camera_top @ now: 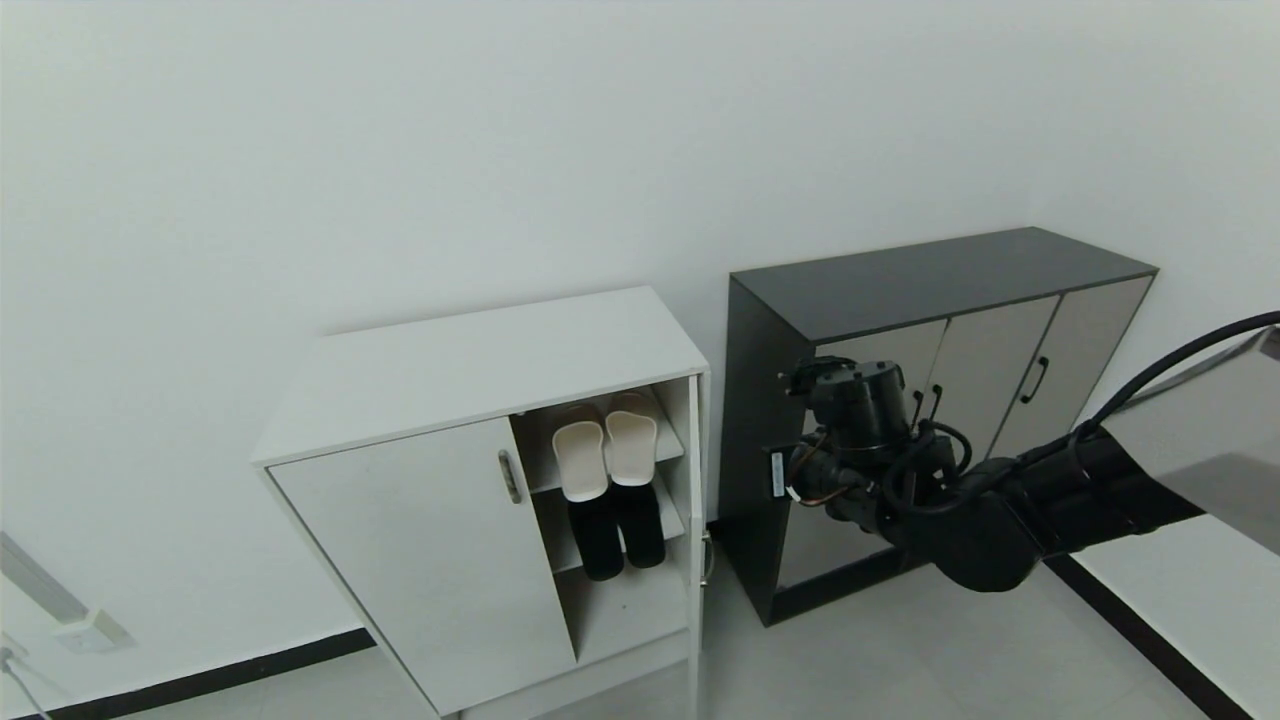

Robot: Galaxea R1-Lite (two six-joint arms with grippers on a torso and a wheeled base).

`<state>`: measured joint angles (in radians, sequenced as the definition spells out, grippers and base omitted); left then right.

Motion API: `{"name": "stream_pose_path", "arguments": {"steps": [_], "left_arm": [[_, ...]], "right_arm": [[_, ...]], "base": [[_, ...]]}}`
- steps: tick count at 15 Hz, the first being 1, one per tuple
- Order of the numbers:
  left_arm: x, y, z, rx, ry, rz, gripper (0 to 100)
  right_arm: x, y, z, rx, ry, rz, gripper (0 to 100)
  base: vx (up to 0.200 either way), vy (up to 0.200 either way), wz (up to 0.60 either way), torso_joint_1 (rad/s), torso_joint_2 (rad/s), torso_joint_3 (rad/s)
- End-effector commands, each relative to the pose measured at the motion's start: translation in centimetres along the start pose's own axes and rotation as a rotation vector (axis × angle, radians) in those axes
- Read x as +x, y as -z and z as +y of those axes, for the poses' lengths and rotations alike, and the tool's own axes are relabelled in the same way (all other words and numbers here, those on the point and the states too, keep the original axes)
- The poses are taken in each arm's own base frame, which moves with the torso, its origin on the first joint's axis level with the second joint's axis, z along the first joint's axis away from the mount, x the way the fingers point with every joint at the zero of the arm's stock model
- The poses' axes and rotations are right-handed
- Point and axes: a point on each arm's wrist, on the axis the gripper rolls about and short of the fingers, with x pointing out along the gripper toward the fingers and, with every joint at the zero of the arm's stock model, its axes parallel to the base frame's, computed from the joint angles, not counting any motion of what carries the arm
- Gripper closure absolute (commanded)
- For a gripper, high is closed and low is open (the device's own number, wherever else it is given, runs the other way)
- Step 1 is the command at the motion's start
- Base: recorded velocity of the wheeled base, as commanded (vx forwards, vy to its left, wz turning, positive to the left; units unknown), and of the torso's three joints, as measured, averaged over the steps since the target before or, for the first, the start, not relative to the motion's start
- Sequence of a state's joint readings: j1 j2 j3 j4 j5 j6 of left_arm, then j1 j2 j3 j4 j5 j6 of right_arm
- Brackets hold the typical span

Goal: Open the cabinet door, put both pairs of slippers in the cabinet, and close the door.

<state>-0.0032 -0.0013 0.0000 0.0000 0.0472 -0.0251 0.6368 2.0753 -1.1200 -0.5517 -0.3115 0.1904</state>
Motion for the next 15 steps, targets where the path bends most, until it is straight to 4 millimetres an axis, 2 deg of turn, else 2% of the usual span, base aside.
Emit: {"name": "stream_pose_path", "arguments": {"steps": [1, 2, 10, 15], "left_arm": [[0.01, 0.00, 0.00, 0.001, 0.000, 0.001, 100], [0.01, 0.00, 0.00, -0.001, 0.000, 0.001, 100], [0.01, 0.00, 0.00, 0.001, 0.000, 0.001, 100], [0.01, 0.00, 0.00, -0.001, 0.000, 0.001, 100]], "right_arm": [[-0.43, 0.16, -0.12, -0.003, -0.001, 0.001, 100], [-0.44, 0.21, -0.13, -0.003, 0.001, 0.002, 100], [-0.36, 0.54, -0.04, -0.005, -0.025, 0.016, 100], [-0.41, 0.28, -0.68, -0.019, -0.080, 0.014, 100]], "base": [[0.000, 0.000, 0.00, 0.000, 0.00, 0.000], [0.000, 0.000, 0.00, 0.000, 0.00, 0.000], [0.000, 0.000, 0.60, 0.001, 0.00, 0.003], [0.000, 0.000, 0.00, 0.000, 0.00, 0.000]]}}
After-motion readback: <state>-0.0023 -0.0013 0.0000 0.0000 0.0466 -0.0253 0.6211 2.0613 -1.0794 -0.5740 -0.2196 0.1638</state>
